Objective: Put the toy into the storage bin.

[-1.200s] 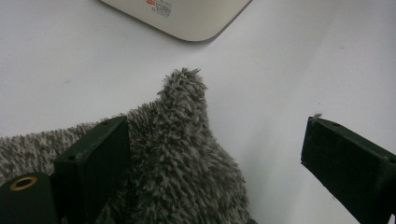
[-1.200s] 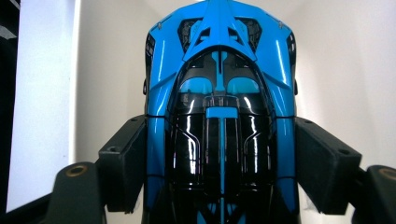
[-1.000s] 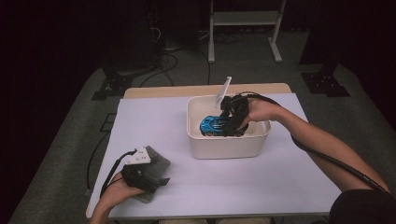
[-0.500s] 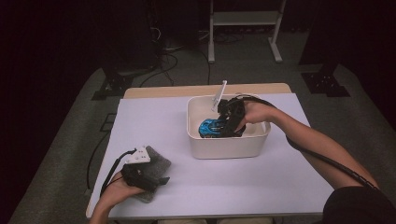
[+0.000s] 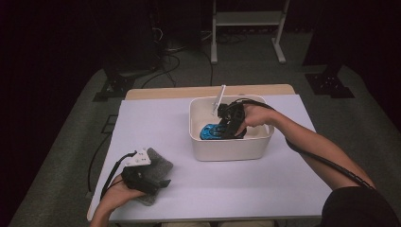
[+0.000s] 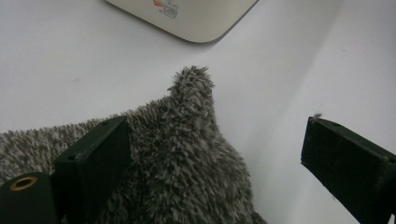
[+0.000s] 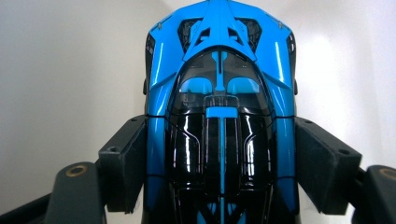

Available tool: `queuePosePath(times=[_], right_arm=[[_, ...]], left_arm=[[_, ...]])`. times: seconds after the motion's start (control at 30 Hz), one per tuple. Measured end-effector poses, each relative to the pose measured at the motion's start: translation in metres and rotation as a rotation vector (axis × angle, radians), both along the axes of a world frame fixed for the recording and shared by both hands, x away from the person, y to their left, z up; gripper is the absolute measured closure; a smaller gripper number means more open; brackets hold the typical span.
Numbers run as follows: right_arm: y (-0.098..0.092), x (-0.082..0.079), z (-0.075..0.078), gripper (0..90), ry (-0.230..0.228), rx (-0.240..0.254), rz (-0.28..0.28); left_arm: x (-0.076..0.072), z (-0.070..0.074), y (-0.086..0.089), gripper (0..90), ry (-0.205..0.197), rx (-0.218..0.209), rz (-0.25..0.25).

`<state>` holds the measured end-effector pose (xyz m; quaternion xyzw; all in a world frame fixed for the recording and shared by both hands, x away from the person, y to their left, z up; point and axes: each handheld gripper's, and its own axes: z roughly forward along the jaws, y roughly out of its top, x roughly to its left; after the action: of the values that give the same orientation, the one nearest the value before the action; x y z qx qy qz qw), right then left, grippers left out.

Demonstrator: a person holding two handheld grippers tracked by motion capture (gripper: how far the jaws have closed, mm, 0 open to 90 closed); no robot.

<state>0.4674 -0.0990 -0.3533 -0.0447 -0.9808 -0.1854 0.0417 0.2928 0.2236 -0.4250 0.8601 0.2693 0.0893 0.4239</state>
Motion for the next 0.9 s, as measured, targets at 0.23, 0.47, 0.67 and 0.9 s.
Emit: queuePosePath(times=[0.23,0.47,0.67,0.9], right_arm=[[0.001,0.002,-0.005,25.2,0.011,-0.009,-0.001],[0.004,0.005,-0.010,25.2,0.022,-0.012,-0.001],[0.007,0.006,-0.012,25.2,0.035,-0.020,0.001],[0.010,0.007,-0.015,26.7,0.044,-0.022,0.003]], left_arm=[[0.000,0.000,0.000,7.6,-0.004,-0.002,-0.006],[0.000,0.000,0.002,7.6,-0.001,-0.004,-0.003],[0.000,-0.001,0.003,7.6,-0.002,-0.006,0.002],[-0.001,0.000,0.005,7.6,-0.003,-0.006,0.005]])
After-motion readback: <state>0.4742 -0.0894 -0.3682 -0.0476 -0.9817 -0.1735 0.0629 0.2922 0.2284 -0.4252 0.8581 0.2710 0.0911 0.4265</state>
